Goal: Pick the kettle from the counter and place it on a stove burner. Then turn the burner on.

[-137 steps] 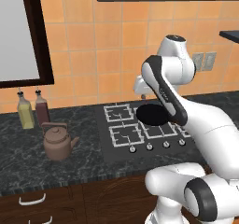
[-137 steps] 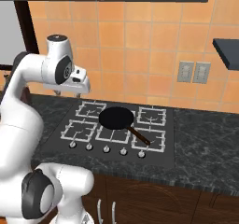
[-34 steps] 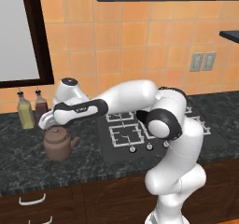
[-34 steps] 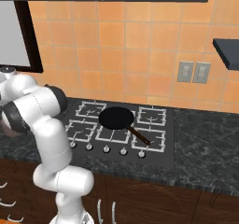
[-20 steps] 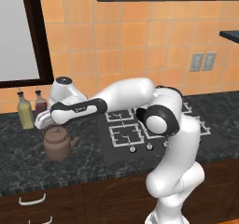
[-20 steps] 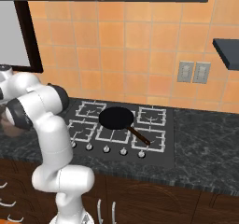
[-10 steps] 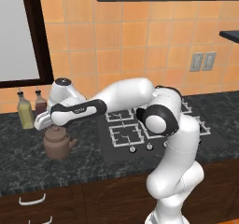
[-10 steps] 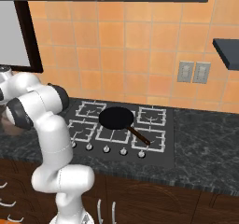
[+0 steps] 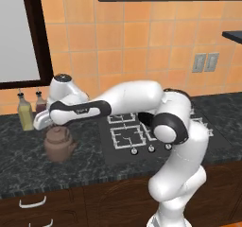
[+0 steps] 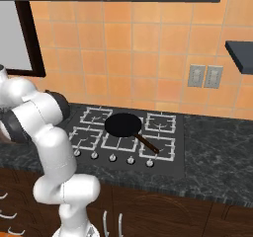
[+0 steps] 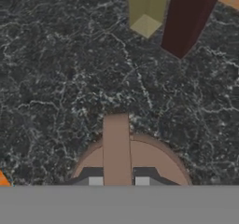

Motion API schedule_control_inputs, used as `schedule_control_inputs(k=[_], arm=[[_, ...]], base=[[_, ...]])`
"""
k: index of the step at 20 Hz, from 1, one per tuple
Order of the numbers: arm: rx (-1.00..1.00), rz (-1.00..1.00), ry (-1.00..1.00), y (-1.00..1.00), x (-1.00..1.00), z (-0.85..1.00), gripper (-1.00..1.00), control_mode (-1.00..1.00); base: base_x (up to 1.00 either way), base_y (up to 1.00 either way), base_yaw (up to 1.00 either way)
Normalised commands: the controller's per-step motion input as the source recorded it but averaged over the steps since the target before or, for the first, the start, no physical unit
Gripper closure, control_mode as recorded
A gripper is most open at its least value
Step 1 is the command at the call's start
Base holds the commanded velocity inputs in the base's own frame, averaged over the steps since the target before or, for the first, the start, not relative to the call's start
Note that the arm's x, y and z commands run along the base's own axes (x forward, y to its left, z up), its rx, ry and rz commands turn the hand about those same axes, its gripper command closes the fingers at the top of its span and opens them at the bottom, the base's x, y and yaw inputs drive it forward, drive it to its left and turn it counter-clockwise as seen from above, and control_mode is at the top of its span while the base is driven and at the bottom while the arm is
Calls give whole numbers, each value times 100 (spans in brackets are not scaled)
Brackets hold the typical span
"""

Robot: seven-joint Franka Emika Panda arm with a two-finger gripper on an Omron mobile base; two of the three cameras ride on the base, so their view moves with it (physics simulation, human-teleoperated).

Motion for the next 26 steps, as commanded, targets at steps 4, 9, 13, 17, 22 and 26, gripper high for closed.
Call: schedule_control_inputs(k=[4, 9, 13, 17, 22, 26], arm=[[-1, -4, 0, -60, -30, 17, 100, -100], [-6, -6, -1, -95, -17, 3, 100, -100], [-6, -7, -2, -99, -4, 6, 100, -100], [-5, -9, 0, -99, 0, 8, 100, -100], [-2, -5, 0, -97, 0, 11, 100, -100], [0, 0, 0, -82, 9, 8, 100, -100]], base=[[0, 0, 0], [0, 0, 0], [0, 0, 0], [0, 0, 0], [0, 0, 0], [0, 0, 0]])
